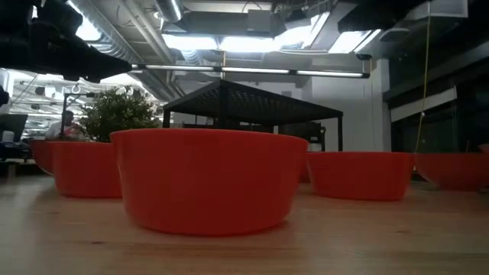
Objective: Pick & Place Mini bowls
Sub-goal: Put the red bowl on the shelf
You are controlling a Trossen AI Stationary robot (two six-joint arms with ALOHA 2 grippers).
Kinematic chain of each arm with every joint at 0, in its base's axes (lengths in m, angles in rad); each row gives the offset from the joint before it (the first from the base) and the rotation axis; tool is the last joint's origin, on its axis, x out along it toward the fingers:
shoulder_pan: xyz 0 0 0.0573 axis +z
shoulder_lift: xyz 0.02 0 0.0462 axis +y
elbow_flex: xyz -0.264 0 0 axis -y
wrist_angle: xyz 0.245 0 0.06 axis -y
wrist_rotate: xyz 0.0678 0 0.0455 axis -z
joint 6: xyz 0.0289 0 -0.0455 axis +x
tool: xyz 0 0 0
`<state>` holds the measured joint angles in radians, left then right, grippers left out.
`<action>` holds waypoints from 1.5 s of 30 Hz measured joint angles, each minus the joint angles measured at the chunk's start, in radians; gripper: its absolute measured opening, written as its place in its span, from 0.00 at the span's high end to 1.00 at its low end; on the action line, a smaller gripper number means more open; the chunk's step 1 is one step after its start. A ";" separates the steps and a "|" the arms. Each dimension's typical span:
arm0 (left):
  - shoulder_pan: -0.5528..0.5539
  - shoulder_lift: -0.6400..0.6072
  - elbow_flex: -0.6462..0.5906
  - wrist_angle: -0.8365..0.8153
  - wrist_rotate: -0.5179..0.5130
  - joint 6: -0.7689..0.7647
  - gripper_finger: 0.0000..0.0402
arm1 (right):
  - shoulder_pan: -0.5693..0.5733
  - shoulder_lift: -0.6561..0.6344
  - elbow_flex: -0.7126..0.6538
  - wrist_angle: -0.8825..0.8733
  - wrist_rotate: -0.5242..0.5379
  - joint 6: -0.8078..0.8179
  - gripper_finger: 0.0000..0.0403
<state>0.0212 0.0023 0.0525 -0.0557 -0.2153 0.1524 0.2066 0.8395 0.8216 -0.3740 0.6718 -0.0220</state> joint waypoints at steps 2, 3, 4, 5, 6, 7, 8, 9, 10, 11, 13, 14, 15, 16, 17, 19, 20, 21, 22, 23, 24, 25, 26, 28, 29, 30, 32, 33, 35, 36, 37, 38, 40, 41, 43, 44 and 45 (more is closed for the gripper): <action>0.000 0.000 0.000 0.000 0.000 0.000 0.78 | 0.000 0.072 0.121 -0.108 0.015 0.077 0.56; 0.000 0.000 0.000 0.000 0.000 0.000 0.78 | 0.000 0.105 0.178 -0.176 0.015 0.115 0.56; 0.000 0.000 0.000 0.000 0.000 0.000 0.78 | 0.000 0.135 0.231 -0.246 0.015 0.145 0.56; 0.000 0.000 0.000 0.000 0.000 0.000 0.78 | 0.000 0.167 0.286 -0.307 0.012 0.168 0.56; 0.000 0.000 0.000 0.000 0.000 0.000 0.78 | 0.000 0.194 0.336 -0.361 0.008 0.179 0.56; 0.000 0.000 0.000 0.000 0.000 0.000 0.78 | 0.000 0.217 0.382 -0.421 0.007 0.196 0.56; 0.000 0.000 0.000 0.000 0.000 0.000 0.78 | 0.000 0.238 0.421 -0.475 0.008 0.219 0.56; 0.000 0.000 0.000 0.000 0.000 0.000 0.78 | 0.000 0.259 0.461 -0.525 0.008 0.246 0.56; 0.000 0.000 0.000 0.000 0.000 0.000 0.78 | 0.000 0.276 0.494 -0.570 0.009 0.274 0.56; 0.000 0.000 0.000 0.000 0.000 0.000 0.78 | 0.000 0.291 0.520 -0.613 0.009 0.304 0.56; 0.000 0.000 0.000 0.000 0.000 0.000 0.78 | 0.000 0.317 0.559 -0.694 0.007 0.350 0.56; 0.000 0.000 0.000 0.000 0.000 0.000 0.78 | 0.000 0.325 0.571 -0.725 0.007 0.375 0.56; 0.000 0.000 0.000 0.000 0.000 0.000 0.78 | 0.000 0.331 0.580 -0.759 0.006 0.403 0.56; 0.000 0.000 0.000 0.000 0.000 0.000 0.78 | 0.000 0.336 0.583 -0.792 0.006 0.430 0.56; 0.000 0.000 0.000 0.000 0.000 0.000 0.78 | -0.002 0.339 0.584 -0.821 0.006 0.454 0.56; 0.000 0.000 0.000 0.000 0.000 0.000 0.78 | -0.011 0.345 0.582 -0.873 -0.005 0.501 0.56; 0.000 0.000 0.000 0.000 0.000 0.000 0.78 | -0.018 0.350 0.581 -0.912 -0.020 0.523 0.56; 0.000 0.000 0.000 0.000 0.000 0.000 0.78 | -0.027 0.357 0.581 -0.950 -0.034 0.542 0.56; 0.000 0.000 0.000 0.000 0.000 0.000 0.78 | -0.038 0.363 0.581 -0.979 -0.043 0.558 0.56; 0.000 0.000 0.000 0.000 0.000 0.000 0.78 | -0.049 0.371 0.581 -1.009 -0.045 0.571 0.56; 0.000 0.000 0.000 0.000 0.000 0.000 0.78 | -0.060 0.380 0.581 -1.034 -0.044 0.576 0.56; 0.000 0.000 0.000 0.000 0.000 0.000 0.78 | -0.071 0.388 0.580 -1.048 -0.045 0.576 0.56; 0.000 0.000 0.000 0.000 0.000 0.000 0.78 | -0.084 0.396 0.580 -1.054 -0.044 0.570 0.56; 0.000 0.000 0.000 0.000 0.000 0.000 0.78 | -0.114 0.414 0.580 -1.058 -0.044 0.545 0.56; 0.000 0.000 0.000 0.000 0.000 0.000 0.78 | -0.131 0.425 0.580 -1.058 -0.044 0.535 0.56; 0.000 0.000 0.000 0.000 0.000 0.000 0.78 | -0.148 0.435 0.580 -1.058 -0.044 0.529 0.56; 0.000 0.000 0.000 0.000 0.000 0.000 0.78 | -0.187 0.455 0.579 -1.058 -0.044 0.526 0.56; 0.000 0.000 0.000 0.000 0.000 0.000 0.78 | -0.204 0.462 0.573 -1.053 -0.043 0.527 0.56; 0.000 0.000 0.000 0.000 0.000 0.000 0.78 | -0.238 0.462 0.533 -1.033 -0.038 0.543 0.56; 0.000 0.000 0.000 0.000 0.000 0.000 0.78 | -0.252 0.457 0.502 -1.020 -0.038 0.546 0.56; 0.000 0.000 0.000 0.000 0.000 0.000 0.78 | -0.266 0.449 0.469 -1.000 -0.041 0.547 0.56; 0.000 0.000 0.000 0.000 0.000 0.000 0.78 | -0.278 0.437 0.430 -0.978 -0.049 0.548 0.56; 0.000 0.000 0.000 0.000 0.000 0.000 0.78 | -0.304 0.405 0.345 -0.915 -0.092 0.548 0.56; 0.000 0.000 0.000 0.000 0.000 0.000 0.78 | -0.318 0.385 0.300 -0.869 -0.121 0.547 0.56; 0.000 0.000 0.000 0.000 0.000 0.000 0.78 | -0.346 0.350 0.216 -0.782 -0.168 0.547 0.56; 0.000 0.000 0.000 0.000 0.000 0.000 0.78 | -0.360 0.334 0.178 -0.750 -0.179 0.551 0.56; 0.000 0.000 0.000 0.000 0.000 0.000 0.78 | -0.372 0.322 0.146 -0.723 -0.179 0.567 0.56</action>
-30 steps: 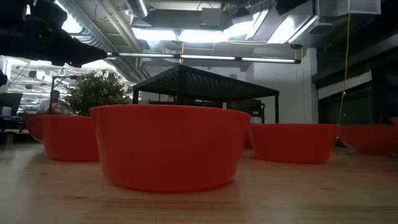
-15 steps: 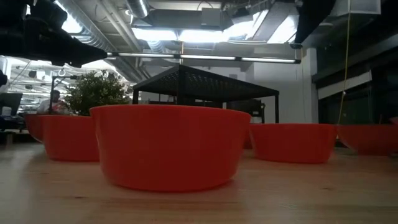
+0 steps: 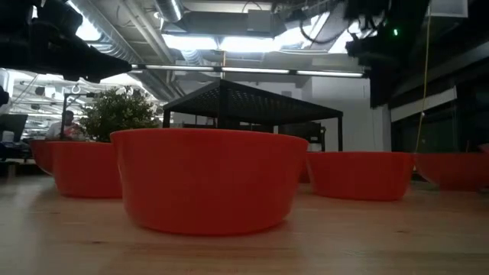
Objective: Pick & Place Mini bowls
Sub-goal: Put the red bowl on the shelf
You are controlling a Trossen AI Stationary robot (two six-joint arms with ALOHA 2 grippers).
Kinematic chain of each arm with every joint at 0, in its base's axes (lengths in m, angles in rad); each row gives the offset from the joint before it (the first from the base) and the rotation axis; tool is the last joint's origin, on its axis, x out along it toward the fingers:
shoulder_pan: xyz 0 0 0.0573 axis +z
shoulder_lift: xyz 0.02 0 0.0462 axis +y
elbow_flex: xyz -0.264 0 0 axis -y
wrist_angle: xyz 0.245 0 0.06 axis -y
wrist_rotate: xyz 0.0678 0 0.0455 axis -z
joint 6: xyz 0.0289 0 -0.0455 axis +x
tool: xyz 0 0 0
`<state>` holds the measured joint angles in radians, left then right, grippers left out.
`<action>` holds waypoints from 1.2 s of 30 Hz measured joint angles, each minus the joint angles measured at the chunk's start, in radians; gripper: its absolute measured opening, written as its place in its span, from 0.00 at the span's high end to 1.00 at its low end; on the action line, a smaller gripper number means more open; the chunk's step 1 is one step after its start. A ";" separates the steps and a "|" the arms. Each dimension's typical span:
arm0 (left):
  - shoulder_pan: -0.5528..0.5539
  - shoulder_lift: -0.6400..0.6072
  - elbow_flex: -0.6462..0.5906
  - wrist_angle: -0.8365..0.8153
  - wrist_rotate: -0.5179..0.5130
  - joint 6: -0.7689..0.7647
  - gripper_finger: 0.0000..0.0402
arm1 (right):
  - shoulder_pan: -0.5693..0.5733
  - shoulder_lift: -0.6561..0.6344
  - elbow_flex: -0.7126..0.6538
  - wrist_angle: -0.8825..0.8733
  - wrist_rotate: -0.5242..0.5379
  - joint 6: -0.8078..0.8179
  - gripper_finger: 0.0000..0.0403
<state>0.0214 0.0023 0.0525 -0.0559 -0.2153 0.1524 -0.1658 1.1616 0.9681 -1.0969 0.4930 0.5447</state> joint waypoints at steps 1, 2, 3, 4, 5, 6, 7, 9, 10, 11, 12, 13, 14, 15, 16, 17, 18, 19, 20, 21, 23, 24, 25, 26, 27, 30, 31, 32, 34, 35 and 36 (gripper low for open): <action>0.000 0.000 0.000 0.000 0.000 0.000 0.78 | -0.013 -0.010 -0.028 0.019 0.000 0.016 0.56; 0.000 0.000 0.000 0.000 0.000 0.000 0.78 | -0.027 -0.015 -0.054 0.038 0.000 0.026 0.56; 0.000 0.000 0.000 0.000 0.000 0.000 0.78 | -0.040 -0.016 -0.073 0.053 0.000 0.028 0.56; 0.000 0.000 0.000 0.000 0.000 0.000 0.78 | -0.053 -0.016 -0.090 0.068 -0.006 0.025 0.56; 0.000 0.000 0.000 0.000 0.000 0.000 0.78 | -0.064 -0.014 -0.107 0.090 -0.017 0.013 0.56; 0.000 0.000 0.000 0.000 0.000 0.000 0.78 | -0.074 -0.012 -0.124 0.116 -0.030 -0.006 0.56; 0.000 0.000 0.000 0.000 0.000 0.000 0.78 | -0.084 -0.011 -0.143 0.142 -0.049 -0.025 0.56; 0.000 0.000 0.000 0.000 0.000 0.000 0.78 | -0.101 -0.010 -0.183 0.196 -0.083 -0.068 0.56; 0.000 0.000 0.000 0.000 0.000 0.000 0.78 | -0.109 -0.010 -0.201 0.219 -0.093 -0.083 0.56; 0.000 0.000 0.000 0.000 0.000 0.000 0.78 | -0.118 -0.010 -0.216 0.232 -0.095 -0.093 0.56; 0.000 0.000 0.000 0.000 0.000 0.000 0.78 | -0.126 -0.010 -0.228 0.234 -0.094 -0.109 0.56; 0.000 0.000 0.000 0.000 0.000 0.000 0.78 | -0.135 -0.010 -0.237 0.236 -0.092 -0.126 0.56; 0.000 0.000 0.000 0.000 0.000 0.000 0.78 | -0.144 -0.010 -0.244 0.239 -0.090 -0.143 0.56; 0.000 0.000 0.000 0.000 0.000 0.000 0.78 | -0.152 -0.010 -0.249 0.242 -0.087 -0.161 0.56; 0.000 0.000 0.000 0.000 0.000 0.000 0.78 | -0.160 -0.010 -0.253 0.242 -0.084 -0.177 0.56; 0.000 0.000 0.000 0.000 0.000 0.000 0.78 | -0.170 -0.010 -0.255 0.242 -0.085 -0.188 0.56; 0.000 0.000 0.000 0.000 0.000 0.000 0.78 | -0.179 -0.010 -0.255 0.247 -0.085 -0.198 0.56; 0.000 0.000 0.000 0.000 0.000 0.000 0.78 | -0.189 -0.010 -0.255 0.260 -0.084 -0.219 0.56; 0.000 0.000 0.000 0.000 0.000 0.000 0.78 | -0.197 -0.010 -0.255 0.274 -0.085 -0.245 0.56; 0.000 0.000 0.000 0.000 0.000 0.000 0.78 | -0.204 -0.010 -0.255 0.286 -0.085 -0.271 0.56; 0.000 0.000 0.000 0.000 0.000 0.000 0.78 | -0.215 -0.010 -0.255 0.301 -0.087 -0.319 0.56; 0.000 0.000 0.000 0.000 0.000 0.000 0.78 | -0.219 -0.010 -0.255 0.307 -0.096 -0.337 0.56; 0.000 0.000 0.000 0.000 0.000 0.000 0.78 | -0.223 -0.010 -0.255 0.312 -0.108 -0.350 0.56; 0.000 0.000 0.000 0.000 0.000 0.000 0.78 | -0.228 -0.010 -0.255 0.315 -0.120 -0.359 0.56; 0.000 0.000 0.000 0.000 0.000 0.000 0.78 | -0.234 -0.010 -0.255 0.315 -0.134 -0.370 0.56; 0.000 0.000 0.000 0.000 0.000 0.000 0.78 | -0.240 -0.007 -0.255 0.315 -0.150 -0.373 0.56; 0.000 0.000 0.000 0.000 0.000 0.000 0.78 | -0.242 -0.005 -0.255 0.315 -0.149 -0.375 0.56; 0.000 0.000 0.000 0.000 0.000 0.000 0.78 | -0.245 -0.005 -0.255 0.315 -0.148 -0.381 0.56; 0.000 0.000 0.000 0.000 0.000 0.000 0.78 | -0.250 0.002 -0.255 0.323 -0.145 -0.405 0.56; 0.000 0.000 0.000 0.000 0.000 0.000 0.78 | -0.254 0.008 -0.255 0.325 -0.145 -0.419 0.56; 0.000 0.000 0.000 0.000 0.000 0.000 0.78 | -0.258 0.015 -0.255 0.323 -0.146 -0.428 0.56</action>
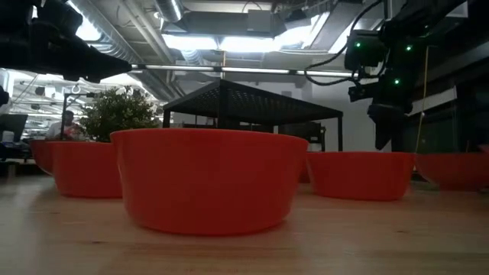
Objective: Pick & Place Mini bowls
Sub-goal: Put the red bowl on the shelf
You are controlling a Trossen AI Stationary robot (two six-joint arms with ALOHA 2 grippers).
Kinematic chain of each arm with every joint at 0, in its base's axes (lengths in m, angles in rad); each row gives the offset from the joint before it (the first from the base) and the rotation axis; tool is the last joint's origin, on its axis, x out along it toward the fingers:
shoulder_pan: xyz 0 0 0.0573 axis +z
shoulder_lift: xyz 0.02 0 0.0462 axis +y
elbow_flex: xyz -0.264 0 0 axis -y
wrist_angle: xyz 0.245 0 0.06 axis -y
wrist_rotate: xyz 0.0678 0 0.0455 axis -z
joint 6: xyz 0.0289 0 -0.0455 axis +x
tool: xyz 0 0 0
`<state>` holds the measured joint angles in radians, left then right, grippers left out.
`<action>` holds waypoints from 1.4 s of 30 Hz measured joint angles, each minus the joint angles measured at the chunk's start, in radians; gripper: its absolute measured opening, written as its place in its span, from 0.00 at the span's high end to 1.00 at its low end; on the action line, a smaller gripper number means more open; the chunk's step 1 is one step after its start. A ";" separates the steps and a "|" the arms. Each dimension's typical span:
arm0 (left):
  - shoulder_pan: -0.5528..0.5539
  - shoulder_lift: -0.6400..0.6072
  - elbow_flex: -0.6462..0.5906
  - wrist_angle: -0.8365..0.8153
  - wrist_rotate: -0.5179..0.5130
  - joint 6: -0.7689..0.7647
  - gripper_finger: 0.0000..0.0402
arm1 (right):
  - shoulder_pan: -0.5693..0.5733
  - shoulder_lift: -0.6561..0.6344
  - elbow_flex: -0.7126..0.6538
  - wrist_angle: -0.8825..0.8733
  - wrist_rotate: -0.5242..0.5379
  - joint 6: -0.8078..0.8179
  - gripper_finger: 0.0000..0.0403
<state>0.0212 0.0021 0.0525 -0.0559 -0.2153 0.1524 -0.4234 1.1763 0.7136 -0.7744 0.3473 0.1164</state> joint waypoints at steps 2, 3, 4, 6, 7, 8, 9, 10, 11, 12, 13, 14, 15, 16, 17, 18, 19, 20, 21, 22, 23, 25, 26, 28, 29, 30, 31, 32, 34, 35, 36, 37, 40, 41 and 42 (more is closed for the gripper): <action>0.000 0.000 0.000 0.000 0.000 0.000 0.78 | -0.007 0.016 0.000 0.001 0.000 -0.010 0.56; 0.000 0.000 0.000 0.000 0.000 0.000 0.78 | -0.011 0.027 0.000 0.000 0.000 -0.013 0.56; 0.000 0.000 0.000 0.000 0.000 0.000 0.78 | -0.015 0.036 0.000 0.000 0.000 -0.016 0.56; 0.000 0.000 0.000 0.000 0.000 0.000 0.78 | -0.022 0.058 0.000 0.000 0.000 -0.017 0.56; 0.000 0.000 0.000 0.000 0.000 0.000 0.78 | -0.026 0.070 0.000 0.001 0.000 -0.018 0.56; 0.000 0.000 0.000 0.000 0.000 0.000 0.78 | -0.030 0.083 0.000 0.001 0.001 -0.021 0.56; 0.000 0.000 0.000 0.000 0.000 0.000 0.78 | -0.034 0.094 0.000 0.000 0.001 -0.024 0.56; 0.000 0.000 0.000 0.000 0.000 0.000 0.78 | -0.038 0.107 0.000 0.001 0.001 -0.025 0.56; 0.000 0.000 0.000 0.000 0.000 0.000 0.78 | -0.042 0.120 0.000 0.003 0.000 -0.027 0.56; 0.000 0.000 0.000 0.000 0.000 0.000 0.78 | -0.047 0.133 0.000 0.004 0.000 -0.030 0.56; 0.000 0.000 0.000 0.000 0.000 0.000 0.78 | -0.051 0.146 0.000 0.006 0.000 -0.032 0.56; 0.000 0.000 0.000 0.000 0.000 0.000 0.78 | -0.054 0.160 0.000 0.010 0.000 -0.035 0.56; 0.000 0.000 0.000 0.000 0.000 0.000 0.78 | -0.056 0.170 0.000 0.015 0.000 -0.038 0.56; 0.000 0.000 0.000 0.000 0.000 0.000 0.78 | -0.059 0.178 0.000 0.018 0.000 -0.041 0.56; 0.000 0.000 0.000 0.000 0.000 0.000 0.78 | -0.059 0.185 0.000 0.022 0.000 -0.043 0.56; 0.000 0.000 0.000 0.000 0.000 0.000 0.78 | -0.059 0.189 0.000 0.027 0.000 -0.043 0.56; 0.000 0.000 0.000 0.000 0.000 0.000 0.78 | -0.059 0.191 0.000 0.031 0.000 -0.043 0.56; 0.000 0.000 0.000 0.000 0.000 0.000 0.78 | -0.059 0.192 0.000 0.034 0.000 -0.044 0.56; 0.000 0.000 0.000 0.000 0.000 0.000 0.78 | -0.059 0.192 0.000 0.037 0.000 -0.046 0.56; 0.000 0.000 0.000 0.000 0.000 0.000 0.78 | -0.059 0.192 0.000 0.039 0.000 -0.046 0.58; 0.000 0.000 0.000 0.000 0.000 0.000 0.78 | -0.059 0.192 0.000 0.040 0.000 -0.046 0.60; 0.000 0.000 0.000 0.000 0.000 0.000 0.78 | -0.059 0.192 0.000 0.039 -0.001 -0.041 0.65; 0.000 0.000 0.000 0.000 0.000 0.000 0.78 | -0.059 0.192 0.000 0.039 -0.003 -0.032 0.69; 0.000 0.000 0.000 0.000 0.000 0.000 0.78 | -0.059 0.192 0.000 0.039 -0.009 -0.001 0.77; 0.000 0.000 0.000 0.000 0.000 0.000 0.78 | -0.059 0.192 0.000 0.038 -0.010 0.014 0.81; 0.000 0.000 0.000 0.000 0.000 0.000 0.78 | -0.058 0.192 0.000 0.036 -0.010 0.033 0.86; 0.000 0.000 0.000 0.000 0.000 0.000 0.78 | -0.058 0.192 0.000 0.034 -0.011 0.054 0.90; 0.000 0.000 0.000 0.000 0.000 0.000 0.78 | -0.058 0.192 0.000 0.032 -0.012 0.071 0.95; 0.000 0.000 0.000 0.000 0.000 0.000 0.78 | -0.058 0.191 0.000 0.027 -0.011 0.097 0.97; 0.000 0.000 0.000 0.000 0.000 0.000 0.78 | -0.058 0.190 0.001 0.028 -0.011 0.111 0.97; 0.000 0.000 0.000 0.000 0.000 0.000 0.78 | -0.058 0.188 0.001 0.028 -0.010 0.125 0.96; 0.000 0.000 0.000 0.000 0.000 0.000 0.78 | -0.058 0.185 0.001 0.028 -0.010 0.137 0.96; 0.000 0.000 0.000 0.000 0.000 0.000 0.78 | -0.058 0.174 0.006 0.009 -0.011 0.170 0.98; 0.000 0.000 0.000 0.000 0.000 0.000 0.78 | -0.058 0.169 0.010 -0.001 -0.010 0.177 0.98; 0.000 0.000 0.000 0.000 0.000 0.000 0.78 | -0.058 0.164 0.017 -0.015 -0.010 0.187 0.98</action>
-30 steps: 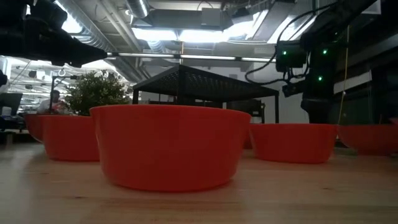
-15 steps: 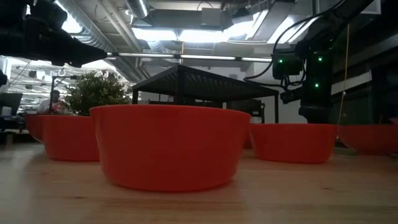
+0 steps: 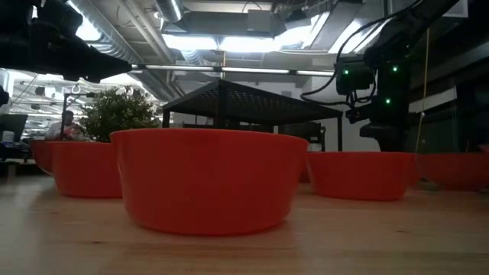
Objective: Pick & Place Mini bowls
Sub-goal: Put the red bowl on the shelf
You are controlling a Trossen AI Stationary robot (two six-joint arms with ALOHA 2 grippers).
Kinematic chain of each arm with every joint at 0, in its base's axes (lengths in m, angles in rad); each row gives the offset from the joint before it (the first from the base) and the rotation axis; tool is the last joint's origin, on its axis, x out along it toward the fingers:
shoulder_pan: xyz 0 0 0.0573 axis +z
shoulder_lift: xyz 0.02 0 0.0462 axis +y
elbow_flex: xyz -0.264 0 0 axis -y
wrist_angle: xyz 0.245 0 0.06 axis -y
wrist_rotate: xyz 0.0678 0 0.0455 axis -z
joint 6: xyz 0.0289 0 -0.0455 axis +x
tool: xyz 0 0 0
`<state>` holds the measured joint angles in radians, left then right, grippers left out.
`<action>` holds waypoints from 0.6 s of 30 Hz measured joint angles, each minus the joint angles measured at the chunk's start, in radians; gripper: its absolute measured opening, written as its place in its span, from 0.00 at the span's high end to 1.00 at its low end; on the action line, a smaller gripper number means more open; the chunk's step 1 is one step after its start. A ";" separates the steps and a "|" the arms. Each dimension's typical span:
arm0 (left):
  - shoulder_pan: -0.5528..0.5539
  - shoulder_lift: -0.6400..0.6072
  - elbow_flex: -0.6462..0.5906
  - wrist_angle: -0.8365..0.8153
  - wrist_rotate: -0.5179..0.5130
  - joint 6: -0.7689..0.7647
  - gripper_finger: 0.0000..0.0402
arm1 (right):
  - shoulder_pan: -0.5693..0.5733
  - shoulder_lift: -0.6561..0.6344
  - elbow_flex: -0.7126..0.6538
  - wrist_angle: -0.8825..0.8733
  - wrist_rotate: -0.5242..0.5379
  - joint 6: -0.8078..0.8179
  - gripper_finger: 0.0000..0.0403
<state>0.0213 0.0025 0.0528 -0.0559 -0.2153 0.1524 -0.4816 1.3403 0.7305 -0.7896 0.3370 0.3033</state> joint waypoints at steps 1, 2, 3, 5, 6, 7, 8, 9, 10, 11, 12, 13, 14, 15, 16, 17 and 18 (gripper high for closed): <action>0.000 0.000 0.000 0.000 0.000 0.000 0.78 | 0.000 -0.006 0.009 -0.016 0.001 0.011 0.98; 0.000 0.000 0.000 0.000 0.000 0.000 0.78 | 0.000 -0.011 0.019 -0.035 0.003 0.023 0.98; 0.000 0.000 0.000 0.000 0.000 0.000 0.78 | 0.000 -0.016 0.029 -0.055 0.012 0.030 0.98; 0.000 0.000 0.000 0.000 0.000 0.000 0.78 | 0.000 -0.029 0.054 -0.103 0.032 0.037 0.99; 0.000 0.000 0.000 0.000 0.000 0.000 0.78 | 0.000 -0.036 0.068 -0.124 0.043 0.037 0.99; 0.000 0.000 0.000 0.000 0.000 0.000 0.78 | 0.000 -0.042 0.084 -0.141 0.055 0.036 0.99; 0.000 0.000 0.000 0.000 0.000 0.000 0.78 | 0.000 -0.047 0.101 -0.160 0.068 0.033 0.99; 0.000 0.000 0.000 0.000 0.000 0.000 0.78 | 0.000 -0.050 0.121 -0.179 0.082 0.027 0.99; 0.000 0.000 0.000 0.000 0.000 0.000 0.78 | 0.000 -0.054 0.141 -0.192 0.093 0.016 0.99; 0.000 0.000 0.000 0.000 0.000 0.000 0.78 | 0.000 -0.057 0.164 -0.198 0.102 -0.005 0.99; 0.000 0.000 0.000 0.000 0.000 0.000 0.78 | 0.000 -0.059 0.188 -0.200 0.113 -0.022 0.99; 0.000 0.000 0.000 0.000 0.000 0.000 0.78 | 0.000 -0.060 0.213 -0.205 0.120 -0.042 0.99; 0.000 0.000 0.000 0.000 0.000 0.000 0.78 | 0.000 -0.060 0.239 -0.207 0.124 -0.064 0.99; 0.000 0.000 0.000 0.000 0.000 0.000 0.78 | 0.000 -0.060 0.266 -0.209 0.132 -0.084 0.99; 0.000 0.000 0.000 0.000 0.000 0.000 0.78 | 0.000 -0.060 0.293 -0.210 0.140 -0.108 0.99; 0.000 0.000 0.000 0.000 0.000 0.000 0.78 | 0.000 -0.060 0.323 -0.209 0.146 -0.133 0.99; 0.000 0.000 0.000 0.000 0.000 0.000 0.78 | 0.000 -0.060 0.352 -0.208 0.151 -0.155 0.99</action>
<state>0.0215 0.0024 0.0526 -0.0559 -0.2153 0.1524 -0.4816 1.2804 1.0820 -0.9974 0.4878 0.1480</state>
